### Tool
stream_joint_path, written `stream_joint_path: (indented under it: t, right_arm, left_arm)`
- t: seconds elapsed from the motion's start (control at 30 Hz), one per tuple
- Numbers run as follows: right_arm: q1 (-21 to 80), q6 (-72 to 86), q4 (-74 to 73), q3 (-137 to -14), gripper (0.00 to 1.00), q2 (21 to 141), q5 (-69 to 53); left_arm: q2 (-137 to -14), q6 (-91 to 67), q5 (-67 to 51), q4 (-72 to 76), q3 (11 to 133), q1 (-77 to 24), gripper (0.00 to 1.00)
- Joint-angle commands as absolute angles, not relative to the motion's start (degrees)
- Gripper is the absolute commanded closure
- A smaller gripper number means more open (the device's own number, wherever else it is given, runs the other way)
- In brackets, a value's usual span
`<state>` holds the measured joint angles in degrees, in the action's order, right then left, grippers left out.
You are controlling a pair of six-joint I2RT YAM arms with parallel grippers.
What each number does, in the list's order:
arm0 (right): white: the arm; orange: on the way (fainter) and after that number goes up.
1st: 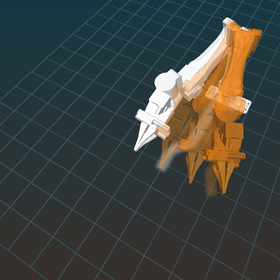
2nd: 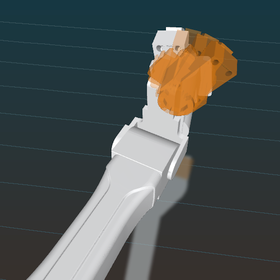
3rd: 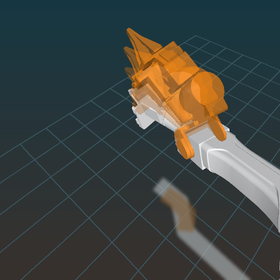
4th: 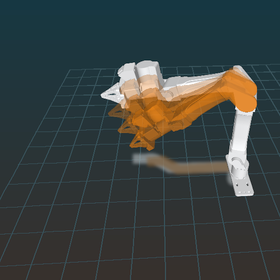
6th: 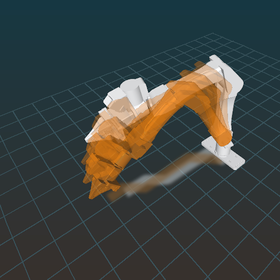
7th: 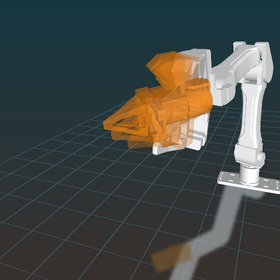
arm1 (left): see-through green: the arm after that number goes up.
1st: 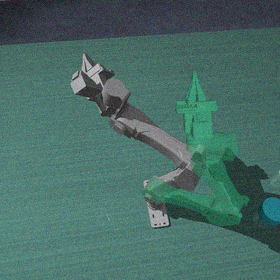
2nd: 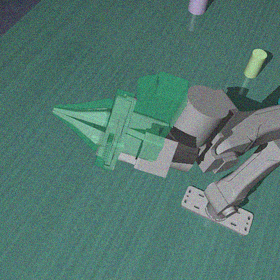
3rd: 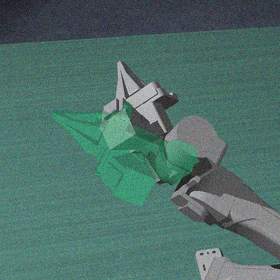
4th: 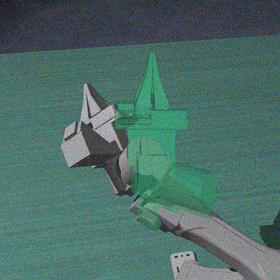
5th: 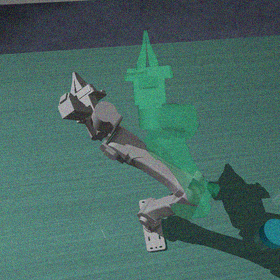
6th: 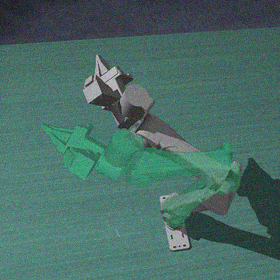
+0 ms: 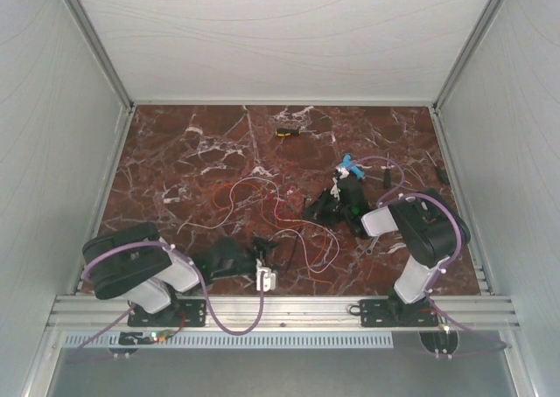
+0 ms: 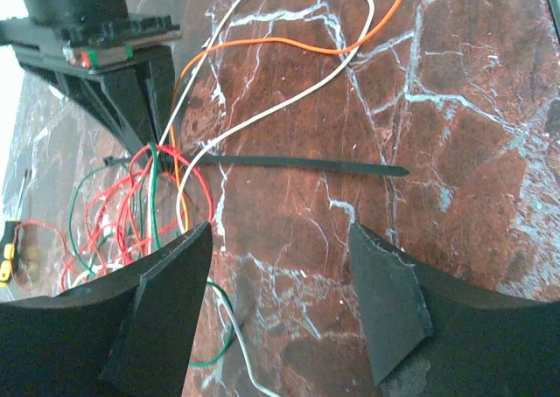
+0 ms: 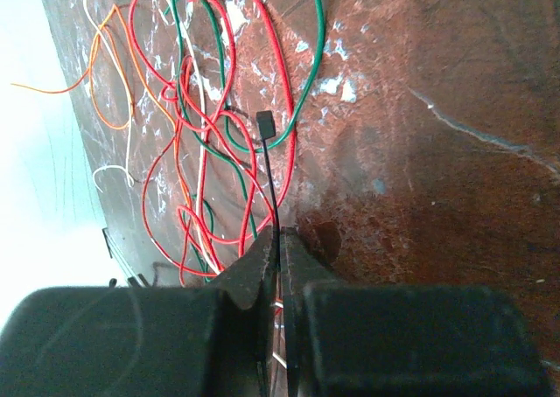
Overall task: Zip-tie the wires
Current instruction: Tie the cable at the center of the board.
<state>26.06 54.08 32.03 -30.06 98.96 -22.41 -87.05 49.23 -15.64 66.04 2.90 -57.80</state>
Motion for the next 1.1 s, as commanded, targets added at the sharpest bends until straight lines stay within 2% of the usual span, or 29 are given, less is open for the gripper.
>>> stream_joint_path:
  t: [0.0, 0.33, 0.77, 1.07]
  right_arm:
    - [25.9, 53.4, 28.0, -29.1, 1.00, 100.7, -23.0]
    - [25.6, 54.0, 28.9, -28.3, 1.00, 100.7, -23.5]
    - [19.5, 55.3, 31.2, -26.9, 1.00, 102.0, -31.2]
    - [19.9, 56.6, 33.8, -25.1, 1.00, 103.0, -31.6]
  left_arm:
    - [-88.0, 55.9, -21.5, 60.9, 7.0, -58.0, 0.36]
    - [-97.7, 57.6, -24.3, 69.2, 8.3, -58.4, 0.34]
    - [-99.2, 57.9, -20.9, 69.8, 8.1, -62.2, 0.29]
    - [-108.3, 57.4, -17.5, 88.8, 7.7, -62.3, 0.30]
